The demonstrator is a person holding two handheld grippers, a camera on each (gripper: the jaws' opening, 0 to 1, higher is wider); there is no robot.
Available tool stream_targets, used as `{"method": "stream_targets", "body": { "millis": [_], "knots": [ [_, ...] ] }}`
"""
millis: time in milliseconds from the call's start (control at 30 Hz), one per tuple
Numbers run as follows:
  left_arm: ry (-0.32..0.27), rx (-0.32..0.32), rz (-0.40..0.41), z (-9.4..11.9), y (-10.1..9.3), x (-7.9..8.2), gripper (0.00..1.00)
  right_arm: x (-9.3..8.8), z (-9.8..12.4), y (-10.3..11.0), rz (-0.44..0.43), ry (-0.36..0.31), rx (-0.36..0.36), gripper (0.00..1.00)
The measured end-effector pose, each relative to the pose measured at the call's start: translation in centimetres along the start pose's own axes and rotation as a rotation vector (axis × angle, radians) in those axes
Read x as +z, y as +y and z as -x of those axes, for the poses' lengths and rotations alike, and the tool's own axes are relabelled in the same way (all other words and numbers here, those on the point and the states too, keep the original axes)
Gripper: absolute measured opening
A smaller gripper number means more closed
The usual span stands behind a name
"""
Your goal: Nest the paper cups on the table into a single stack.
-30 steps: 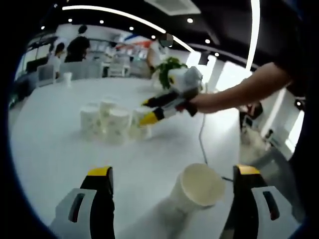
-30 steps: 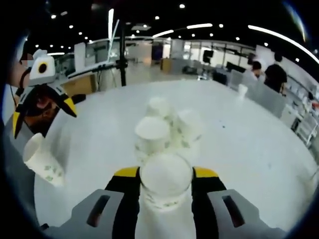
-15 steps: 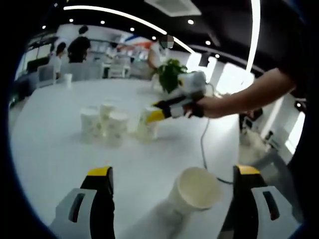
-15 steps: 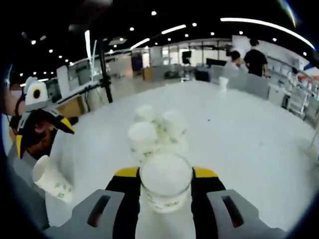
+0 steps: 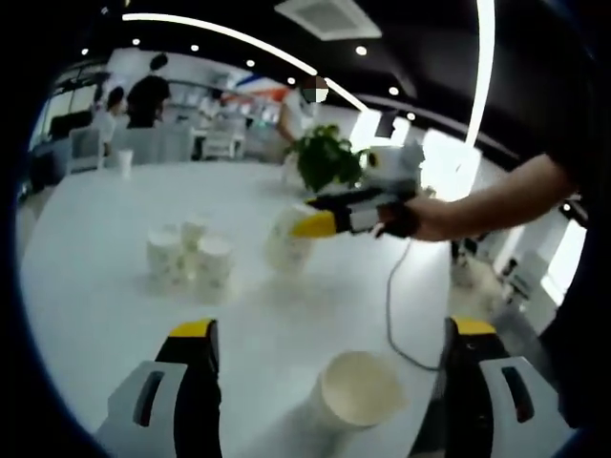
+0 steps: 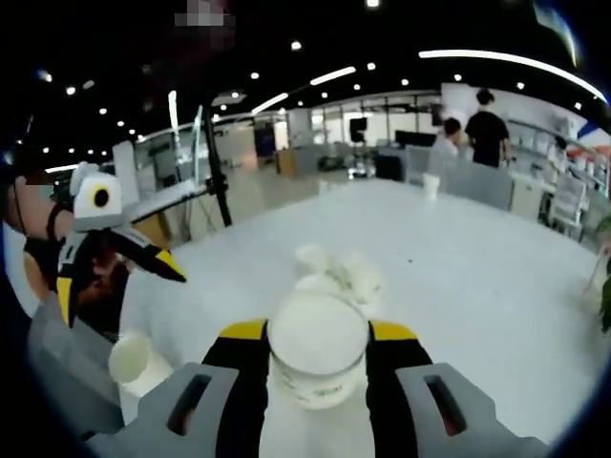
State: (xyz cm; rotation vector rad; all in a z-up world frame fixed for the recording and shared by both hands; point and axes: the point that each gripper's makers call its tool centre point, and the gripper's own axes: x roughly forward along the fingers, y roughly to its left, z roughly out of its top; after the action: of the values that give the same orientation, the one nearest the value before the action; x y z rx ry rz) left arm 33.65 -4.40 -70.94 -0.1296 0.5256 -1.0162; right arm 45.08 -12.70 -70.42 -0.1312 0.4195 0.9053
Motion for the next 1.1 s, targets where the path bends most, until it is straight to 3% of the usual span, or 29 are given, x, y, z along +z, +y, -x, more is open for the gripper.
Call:
{"method": "stream_targets", "body": {
  "millis": [33, 67, 333, 800, 933, 1100],
  "knots": [
    [0.001, -0.001, -0.006, 0.0, -0.1, 0.2, 0.97, 0.8, 0.3, 0.6, 0.000, -0.016, 0.007, 0.36],
    [-0.009, -0.014, -0.015, -0.1, -0.5, 1.0, 0.96, 2.7, 1.1, 2.3, 0.009, -0.055, 0.026, 0.36],
    [-0.034, -0.044, 0.012, -0.4, -1.2, 2.4, 0.94, 5.9, 2.4, 6.0, -0.033, -0.139, 0.090, 0.36],
    [-0.049, -0.120, 0.062, -1.0, -3.3, 3.5, 0.84, 6.6, 1.9, 9.1, -0.040, -0.169, 0.186, 0.36],
    [-0.101, -0.129, 0.137, -0.8, -3.3, 4.3, 0.85, 6.3, 1.9, 9.1, -0.057, -0.169, 0.191, 0.36],
    [-0.141, -0.127, 0.165, -0.2, -2.9, 5.0, 0.82, 6.1, 2.1, 9.2, -0.073, -0.170, 0.196, 0.36]
  ]
}}
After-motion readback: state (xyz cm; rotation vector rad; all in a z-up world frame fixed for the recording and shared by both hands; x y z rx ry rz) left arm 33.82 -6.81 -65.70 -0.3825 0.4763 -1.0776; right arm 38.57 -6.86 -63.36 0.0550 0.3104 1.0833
